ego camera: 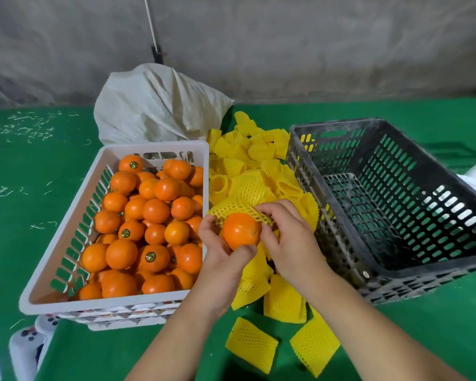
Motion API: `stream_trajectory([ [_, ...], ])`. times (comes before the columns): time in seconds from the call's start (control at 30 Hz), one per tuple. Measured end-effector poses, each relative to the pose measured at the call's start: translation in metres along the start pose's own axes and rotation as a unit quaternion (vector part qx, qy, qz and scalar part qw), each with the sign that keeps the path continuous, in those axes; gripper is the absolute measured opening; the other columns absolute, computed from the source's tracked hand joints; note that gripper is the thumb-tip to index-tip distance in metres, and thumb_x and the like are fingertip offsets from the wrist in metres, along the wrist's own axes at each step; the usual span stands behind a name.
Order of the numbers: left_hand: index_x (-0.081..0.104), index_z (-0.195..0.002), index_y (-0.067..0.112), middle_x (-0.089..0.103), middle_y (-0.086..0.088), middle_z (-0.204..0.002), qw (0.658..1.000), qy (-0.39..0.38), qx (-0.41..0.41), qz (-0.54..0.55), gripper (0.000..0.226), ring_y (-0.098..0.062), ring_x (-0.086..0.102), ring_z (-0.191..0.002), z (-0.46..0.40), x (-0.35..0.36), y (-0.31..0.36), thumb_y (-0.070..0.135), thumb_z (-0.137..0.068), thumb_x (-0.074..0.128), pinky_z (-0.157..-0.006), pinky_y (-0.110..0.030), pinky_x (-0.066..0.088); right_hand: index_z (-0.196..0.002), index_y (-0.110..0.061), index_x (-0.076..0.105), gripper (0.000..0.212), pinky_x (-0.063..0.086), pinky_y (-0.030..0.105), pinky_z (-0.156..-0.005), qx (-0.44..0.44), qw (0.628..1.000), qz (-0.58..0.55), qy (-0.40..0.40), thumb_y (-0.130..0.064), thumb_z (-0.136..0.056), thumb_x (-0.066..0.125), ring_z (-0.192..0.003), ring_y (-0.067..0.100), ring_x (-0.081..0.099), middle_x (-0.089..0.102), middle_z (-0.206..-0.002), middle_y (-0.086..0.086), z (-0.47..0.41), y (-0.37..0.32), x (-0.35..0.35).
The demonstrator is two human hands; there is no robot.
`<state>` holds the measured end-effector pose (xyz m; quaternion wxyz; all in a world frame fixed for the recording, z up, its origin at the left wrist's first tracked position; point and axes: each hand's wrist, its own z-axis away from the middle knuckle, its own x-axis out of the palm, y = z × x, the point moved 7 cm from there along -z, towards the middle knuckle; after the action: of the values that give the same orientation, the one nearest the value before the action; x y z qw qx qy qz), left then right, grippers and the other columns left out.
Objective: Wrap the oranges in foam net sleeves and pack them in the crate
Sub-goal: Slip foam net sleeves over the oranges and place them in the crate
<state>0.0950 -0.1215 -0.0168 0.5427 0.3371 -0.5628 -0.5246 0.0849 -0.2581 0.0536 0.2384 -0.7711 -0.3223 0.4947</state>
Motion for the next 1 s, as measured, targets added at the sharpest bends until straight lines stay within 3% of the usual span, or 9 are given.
stream_trajectory([
  [0.13, 0.018, -0.147, 0.061, 0.049, 0.000, -0.152, 0.996, 0.024, 0.046, -0.074, 0.107, -0.011, 0.062, -0.129, 0.001, -0.015, 0.007, 0.051, -0.067, 0.088, -0.102, -0.032, 0.055, -0.114, -0.009, 0.069, 0.027, 0.041, 0.012, -0.083, -0.044, 0.999, 0.019, -0.009, 0.005, -0.092, 0.061, -0.099, 0.009, 0.055, 0.058, -0.110, 0.001, 0.003, -0.008, -0.014],
  [0.3, 0.062, -0.129, 0.040, 0.067, -0.003, -0.131, 0.989, 0.083, 0.064, -0.105, 0.066, -0.016, 0.069, -0.112, -0.003, -0.018, 0.018, 0.065, -0.069, 0.077, -0.095, -0.039, 0.058, -0.110, -0.010, 0.068, 0.022, 0.047, 0.024, -0.086, -0.105, 0.993, 0.035, 0.035, -0.010, -0.092, 0.056, -0.101, 0.018, 0.057, 0.055, -0.109, 0.000, 0.018, -0.023, -0.014],
  [0.4, 0.068, -0.119, 0.044, 0.072, 0.010, -0.120, 0.988, 0.121, 0.058, -0.070, 0.054, -0.009, 0.068, -0.113, -0.004, -0.014, 0.013, 0.073, -0.074, 0.070, -0.099, -0.040, 0.053, -0.116, -0.019, 0.066, 0.021, 0.048, 0.024, -0.088, -0.050, 0.995, -0.006, 0.092, -0.022, -0.097, 0.058, -0.109, 0.013, 0.056, 0.050, -0.116, -0.006, 0.019, -0.015, -0.009],
  [0.47, 0.065, -0.127, 0.048, 0.070, 0.015, -0.128, 0.995, 0.088, 0.032, -0.034, 0.061, -0.008, 0.063, -0.124, -0.003, -0.005, 0.006, 0.081, -0.075, 0.067, -0.109, -0.043, 0.049, -0.123, -0.026, 0.062, 0.025, 0.050, 0.023, -0.090, 0.017, 0.994, -0.069, 0.088, -0.028, -0.100, 0.056, -0.114, 0.006, 0.056, 0.053, -0.120, -0.010, 0.017, -0.007, -0.003],
  [0.53, 0.052, -0.145, 0.037, 0.067, 0.010, -0.136, 1.000, 0.018, -0.004, 0.000, 0.088, -0.011, 0.063, -0.127, 0.000, 0.004, -0.005, 0.076, -0.071, 0.079, -0.106, -0.038, 0.053, -0.125, -0.024, 0.065, 0.026, 0.048, 0.017, -0.090, 0.022, 0.992, -0.086, 0.085, -0.024, -0.102, 0.052, -0.113, 0.003, 0.057, 0.058, -0.117, -0.010, 0.014, -0.004, -0.001],
  [0.67, 0.044, -0.150, 0.036, 0.068, 0.007, -0.135, 0.999, -0.035, -0.001, -0.020, 0.097, -0.012, 0.069, -0.117, 0.005, 0.003, -0.004, 0.059, -0.069, 0.091, -0.087, -0.022, 0.057, -0.113, -0.012, 0.071, 0.020, 0.043, 0.011, -0.087, -0.002, 0.996, -0.049, 0.080, -0.008, -0.100, 0.057, -0.103, -0.003, 0.057, 0.062, -0.106, -0.007, 0.007, 0.000, -0.015],
  [0.83, 0.058, -0.127, 0.039, 0.075, 0.002, -0.113, 0.998, 0.055, 0.014, -0.008, 0.062, -0.021, 0.075, -0.097, -0.001, -0.006, 0.007, 0.044, -0.075, 0.091, -0.078, -0.024, 0.060, -0.102, -0.008, 0.068, 0.016, 0.041, 0.014, -0.078, -0.065, 0.992, 0.001, 0.105, -0.010, -0.095, 0.053, -0.086, 0.009, 0.055, 0.058, -0.097, -0.001, 0.007, -0.007, -0.033],
  [0.93, 0.056, -0.133, 0.032, 0.073, -0.008, -0.109, 0.995, 0.071, 0.011, 0.067, 0.064, -0.017, 0.073, -0.088, -0.001, -0.005, 0.009, 0.042, -0.078, 0.087, -0.080, -0.032, 0.062, -0.107, -0.013, 0.063, 0.017, 0.046, 0.027, -0.084, -0.098, 0.993, 0.014, 0.066, -0.018, -0.095, 0.053, -0.099, 0.017, 0.056, 0.054, -0.105, -0.003, 0.017, -0.018, -0.016],
  [1.0, 0.054, -0.140, 0.035, 0.071, -0.010, -0.113, 0.995, 0.039, 0.008, 0.097, 0.062, -0.018, 0.073, -0.092, 0.000, 0.002, 0.009, 0.040, -0.085, 0.082, -0.082, -0.035, 0.062, -0.117, -0.020, 0.058, 0.021, 0.046, 0.025, -0.091, -0.046, 0.997, -0.036, 0.049, -0.026, -0.097, 0.058, -0.111, 0.013, 0.054, 0.050, -0.115, -0.009, 0.022, -0.014, -0.004],
])
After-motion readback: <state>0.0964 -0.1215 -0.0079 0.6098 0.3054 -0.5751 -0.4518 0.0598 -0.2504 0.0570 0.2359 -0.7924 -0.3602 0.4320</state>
